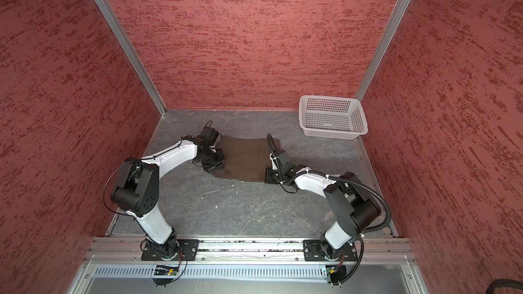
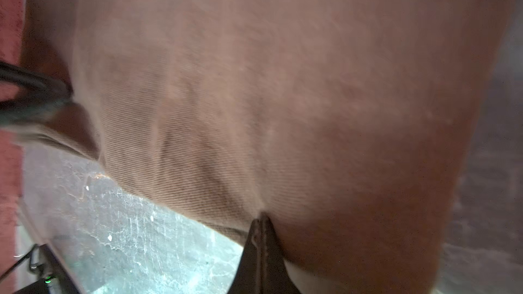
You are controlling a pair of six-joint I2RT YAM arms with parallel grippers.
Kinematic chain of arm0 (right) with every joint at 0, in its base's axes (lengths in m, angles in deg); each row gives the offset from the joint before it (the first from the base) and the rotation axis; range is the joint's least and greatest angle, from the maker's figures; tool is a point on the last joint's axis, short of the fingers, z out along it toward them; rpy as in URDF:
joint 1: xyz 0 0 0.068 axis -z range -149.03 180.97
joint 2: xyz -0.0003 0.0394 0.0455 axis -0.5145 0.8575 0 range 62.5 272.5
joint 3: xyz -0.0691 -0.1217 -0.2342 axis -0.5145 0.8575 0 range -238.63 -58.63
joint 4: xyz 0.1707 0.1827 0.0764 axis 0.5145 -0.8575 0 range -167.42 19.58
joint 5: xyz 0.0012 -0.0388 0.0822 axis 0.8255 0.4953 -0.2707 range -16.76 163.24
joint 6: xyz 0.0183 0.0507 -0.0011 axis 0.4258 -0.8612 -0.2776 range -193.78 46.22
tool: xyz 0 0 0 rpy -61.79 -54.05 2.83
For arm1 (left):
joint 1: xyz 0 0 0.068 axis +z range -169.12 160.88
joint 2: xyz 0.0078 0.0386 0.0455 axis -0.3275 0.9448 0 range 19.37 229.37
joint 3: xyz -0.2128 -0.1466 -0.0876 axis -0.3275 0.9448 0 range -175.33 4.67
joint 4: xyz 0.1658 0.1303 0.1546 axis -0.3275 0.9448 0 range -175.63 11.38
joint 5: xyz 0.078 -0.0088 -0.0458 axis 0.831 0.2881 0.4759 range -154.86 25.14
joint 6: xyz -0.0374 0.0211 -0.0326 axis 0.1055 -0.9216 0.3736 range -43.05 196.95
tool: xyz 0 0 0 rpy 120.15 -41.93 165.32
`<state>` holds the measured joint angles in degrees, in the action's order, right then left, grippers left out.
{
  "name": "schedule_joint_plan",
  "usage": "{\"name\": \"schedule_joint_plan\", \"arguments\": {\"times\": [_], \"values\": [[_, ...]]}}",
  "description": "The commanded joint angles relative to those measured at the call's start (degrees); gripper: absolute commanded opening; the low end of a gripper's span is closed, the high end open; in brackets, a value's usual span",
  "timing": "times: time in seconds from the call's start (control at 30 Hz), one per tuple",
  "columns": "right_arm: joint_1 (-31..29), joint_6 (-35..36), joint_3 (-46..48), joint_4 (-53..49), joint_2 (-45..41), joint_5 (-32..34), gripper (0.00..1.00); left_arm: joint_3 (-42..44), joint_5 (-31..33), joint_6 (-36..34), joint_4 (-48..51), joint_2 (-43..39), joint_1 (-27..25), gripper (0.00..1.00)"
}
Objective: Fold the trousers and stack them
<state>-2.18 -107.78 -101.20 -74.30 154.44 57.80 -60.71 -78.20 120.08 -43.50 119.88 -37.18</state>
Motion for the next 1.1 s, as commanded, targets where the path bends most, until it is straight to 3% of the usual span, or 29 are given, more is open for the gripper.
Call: {"name": "schedule_joint_plan", "arguments": {"times": [0.0, 0.2, 0.33, 0.5, 0.77, 0.93, 1.07], "values": [[0.6, -4.4, 3.8, 7.4, 2.3, -2.3, 0.00, 4.1, -0.7, 1.4, -3.7, -0.6, 2.7, 0.07], [1.0, -2.4, 0.9, 1.5, -1.1, -0.2, 0.00, 5.5, -2.8, 0.6, -3.0, -2.2, 5.8, 0.06], [1.3, 2.9, -5.2, -5.6, -7.7, 3.3, 0.00, -1.8, -2.4, -1.7, 0.7, -3.6, 6.8, 0.09], [4.0, 7.1, -13.9, -12.1, -9.4, 11.8, 0.00, -13.2, -2.4, -2.4, 2.2, 0.2, 6.7, 0.10], [11.9, 3.8, -19.3, -2.6, 2.5, -1.9, 0.00, -23.6, -0.7, -2.0, 1.5, 9.6, 5.9, 0.09], [14.0, -0.2, -20.6, 6.8, 11.7, -9.5, 0.00, -24.2, 0.0, -2.5, -0.1, 14.8, 7.2, 0.09], [14.5, -2.1, -21.6, 8.4, 18.6, -11.8, 0.00, -21.4, -0.9, -2.3, -1.5, 16.4, 8.8, 0.09]]}}
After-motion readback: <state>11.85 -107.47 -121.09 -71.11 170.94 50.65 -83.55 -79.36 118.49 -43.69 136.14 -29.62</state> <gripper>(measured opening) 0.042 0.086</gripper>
